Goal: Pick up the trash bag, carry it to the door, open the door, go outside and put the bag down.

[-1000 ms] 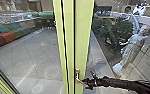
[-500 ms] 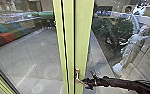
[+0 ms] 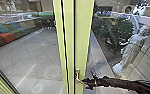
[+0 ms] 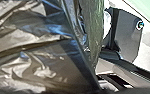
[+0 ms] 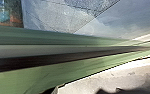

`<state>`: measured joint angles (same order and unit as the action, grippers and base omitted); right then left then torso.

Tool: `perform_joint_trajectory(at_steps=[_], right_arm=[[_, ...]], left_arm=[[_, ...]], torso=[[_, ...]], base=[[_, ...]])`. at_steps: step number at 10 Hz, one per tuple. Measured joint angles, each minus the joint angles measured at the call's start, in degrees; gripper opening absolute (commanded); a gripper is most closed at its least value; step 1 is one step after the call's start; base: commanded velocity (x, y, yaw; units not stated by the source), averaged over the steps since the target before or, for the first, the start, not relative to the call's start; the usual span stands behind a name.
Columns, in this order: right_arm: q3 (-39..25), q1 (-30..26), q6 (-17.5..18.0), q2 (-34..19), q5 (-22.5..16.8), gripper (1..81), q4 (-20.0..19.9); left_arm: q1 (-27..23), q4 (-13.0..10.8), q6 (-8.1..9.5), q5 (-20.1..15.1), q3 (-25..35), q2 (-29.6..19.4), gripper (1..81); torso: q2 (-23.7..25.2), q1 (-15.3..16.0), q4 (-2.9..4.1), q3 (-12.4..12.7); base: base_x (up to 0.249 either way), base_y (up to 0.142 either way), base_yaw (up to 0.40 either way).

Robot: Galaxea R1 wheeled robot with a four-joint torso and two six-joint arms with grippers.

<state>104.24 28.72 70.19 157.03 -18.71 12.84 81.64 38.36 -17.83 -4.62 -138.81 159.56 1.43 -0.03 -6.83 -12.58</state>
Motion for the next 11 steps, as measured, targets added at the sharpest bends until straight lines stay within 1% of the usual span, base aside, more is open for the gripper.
perform_joint_trajectory(at_steps=[1, 2, 3, 4, 5, 7, 8, 10, 11], right_arm=[[-0.99, 0.68, -2.41, -0.6, 0.09, 81.1, 0.39], [-2.06, 0.82, -3.8, -1.13, 0.28, 81.1, 0.89], [-1.99, 0.85, -3.02, -1.01, -0.13, 81.1, 0.96], [-1.99, 0.83, -3.46, -1.13, -0.33, 81.1, 1.02], [-1.96, 0.6, -3.13, -1.16, -0.07, 81.1, 1.07], [-0.35, -0.89, -0.16, -0.83, -0.27, 81.1, 0.83], [-0.06, -1.99, 0.52, -1.51, 0.78, 81.1, 0.46], [-0.06, -3.54, 0.63, -3.17, 4.35, 81.1, 0.2], [-0.11, -4.13, 0.83, -3.74, 5.52, 81.1, 0.13]], left_arm=[[0.61, 0.0, -0.02, -0.06, 0.0, -0.02, 1.0], [0.24, 0.0, -0.02, -0.06, 0.0, -0.02, 1.0], [-0.46, 0.0, -0.05, 0.13, 0.0, -0.02, 1.0], [-0.28, 0.0, -0.05, 0.07, 0.0, -0.02, 1.0], [-0.27, 0.0, -0.05, 0.11, 0.0, -0.02, 1.0], [-0.37, 0.0, -0.05, 0.09, 0.0, -0.02, 1.0], [-0.27, 0.0, -0.05, 0.07, 0.0, -0.05, 1.0], [-0.2, 0.0, -0.05, 0.07, 0.0, -0.02, 1.0], [-0.2, 0.0, -0.05, 0.09, 0.0, -0.02, 1.0]], torso=[[0.05, -0.09, 0.0, 0.02], [0.02, -0.02, 0.0, 0.0], [0.05, -0.07, 0.0, 0.0], [0.07, -0.05, 0.0, 0.02], [0.05, 0.0, 0.0, 0.0], [-0.02, 0.13, 0.0, -0.02], [-0.04, 0.14, 0.0, -0.02], [-0.04, 0.17, 0.0, -0.02], [-0.06, 0.21, 0.0, -0.02]], base=[[0.102, 0.0, 0.0], [0.102, 0.0, 0.0], [0.099, 0.0, 0.0], [0.077, 0.0, 0.0], [0.0, 0.0, 0.0], [0.0, 0.0, 0.0], [0.0, 0.0, 0.0], [0.0, 0.0, 0.0], [0.0, 0.0, 0.0]])
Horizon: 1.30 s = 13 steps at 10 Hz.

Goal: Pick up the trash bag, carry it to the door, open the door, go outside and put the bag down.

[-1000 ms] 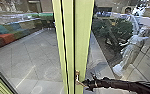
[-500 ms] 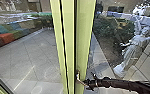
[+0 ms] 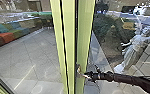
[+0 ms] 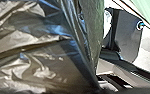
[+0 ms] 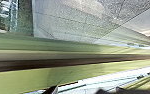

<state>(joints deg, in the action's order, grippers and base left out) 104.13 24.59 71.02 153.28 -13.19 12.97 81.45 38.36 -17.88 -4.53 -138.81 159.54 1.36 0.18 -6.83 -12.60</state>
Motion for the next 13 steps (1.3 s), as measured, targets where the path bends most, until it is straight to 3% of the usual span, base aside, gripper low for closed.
perform_joint_trajectory(at_steps=[6, 9, 13], right_arm=[[-0.28, -1.58, 1.41, -3.28, 4.46, 81.1, -0.13], [-0.28, -0.06, 0.28, -7.25, 3.11, 81.1, 0.83], [-0.28, -0.95, 0.17, -7.58, 5.47, 81.1, 1.24]], left_arm=[[0.48, 0.02, 0.0, 0.07, 0.0, -0.02, 1.0], [0.5, 0.02, 0.0, 0.07, 0.0, -0.02, 1.0], [0.44, 0.02, 0.0, 0.16, 0.0, -0.02, 1.0]], torso=[[-0.05, 0.11, 0.02, 0.0], [-0.05, 0.09, 0.02, -0.06], [-0.05, 0.05, 0.02, -4.46]], base=[[0.0, 0.0, 0.0], [0.0, 0.0, 0.0], [0.0, 0.0, 0.0]])
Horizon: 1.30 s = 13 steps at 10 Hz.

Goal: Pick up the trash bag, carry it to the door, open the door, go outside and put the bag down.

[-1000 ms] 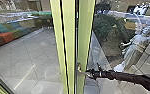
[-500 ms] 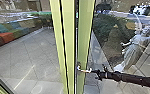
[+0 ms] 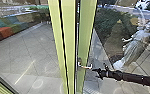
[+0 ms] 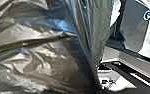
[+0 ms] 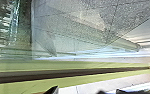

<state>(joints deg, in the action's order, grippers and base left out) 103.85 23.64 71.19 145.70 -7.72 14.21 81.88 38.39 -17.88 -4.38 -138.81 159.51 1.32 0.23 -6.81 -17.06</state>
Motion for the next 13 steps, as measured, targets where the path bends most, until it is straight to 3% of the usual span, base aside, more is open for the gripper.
perform_joint_trajectory(at_steps=[5, 10, 13], right_arm=[[-3.72, -2.69, 0.85, -6.27, -2.56, 81.1, -0.52], [-8.42, -6.52, 1.07, -15.47, -1.93, 81.1, -1.27], [-8.98, -7.81, 2.62, -18.09, -1.4, 81.1, -2.1]], left_arm=[[-0.44, -0.02, 0.0, 0.09, -0.02, 0.02, 1.0], [-0.46, -0.05, -0.02, 0.11, -0.05, 0.33, 1.0], [-0.46, -0.05, -0.05, 0.13, -0.07, 0.41, 1.0]], torso=[[-0.06, 0.06, 0.0, -0.72], [-0.09, 0.09, 0.0, -0.72], [-0.09, 0.09, 0.0, -0.72]], base=[[0.0, 0.0, 0.0], [0.0, 0.0, 0.0], [0.0, 0.0, 0.0]])
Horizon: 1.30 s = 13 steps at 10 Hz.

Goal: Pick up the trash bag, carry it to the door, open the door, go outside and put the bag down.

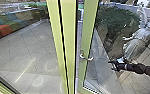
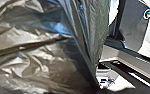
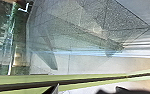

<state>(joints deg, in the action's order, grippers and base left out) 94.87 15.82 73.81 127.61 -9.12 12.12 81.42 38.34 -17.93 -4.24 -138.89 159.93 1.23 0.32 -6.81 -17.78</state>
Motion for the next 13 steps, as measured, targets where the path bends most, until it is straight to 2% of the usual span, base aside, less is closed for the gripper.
perform_joint_trajectory(at_steps=[7, 10, 12, 13], right_arm=[[-0.24, -0.73, 0.74, -1.76, 0.37, 81.1, -0.44], [-3.46, 1.01, -1.4, -4.68, 0.5, 81.1, 0.37], [-3.83, 1.17, -1.74, -4.85, 0.11, 81.1, 0.5], [-3.72, 0.99, -0.77, -4.82, 0.09, 81.1, 0.22]], left_arm=[[0.0, 0.0, 0.0, -0.05, -0.02, 0.09, 1.0], [0.16, 0.0, 0.0, -0.09, -0.02, 0.09, 1.0], [-0.48, 0.0, -0.01, 0.04, -0.02, 0.09, 1.0], [-0.26, 0.0, -0.01, 0.02, -0.02, 0.09, 1.0]], torso=[[-0.02, 0.11, 0.0, 0.0], [-0.02, 0.02, 0.0, 0.0], [-0.02, 0.04, 0.0, 0.0], [-0.02, 0.04, 0.0, 0.0]], base=[[0.009, 0.0, 0.0], [0.068, 0.0, 0.0], [0.0, 0.0, 0.0], [0.0, 0.0, 0.0]])
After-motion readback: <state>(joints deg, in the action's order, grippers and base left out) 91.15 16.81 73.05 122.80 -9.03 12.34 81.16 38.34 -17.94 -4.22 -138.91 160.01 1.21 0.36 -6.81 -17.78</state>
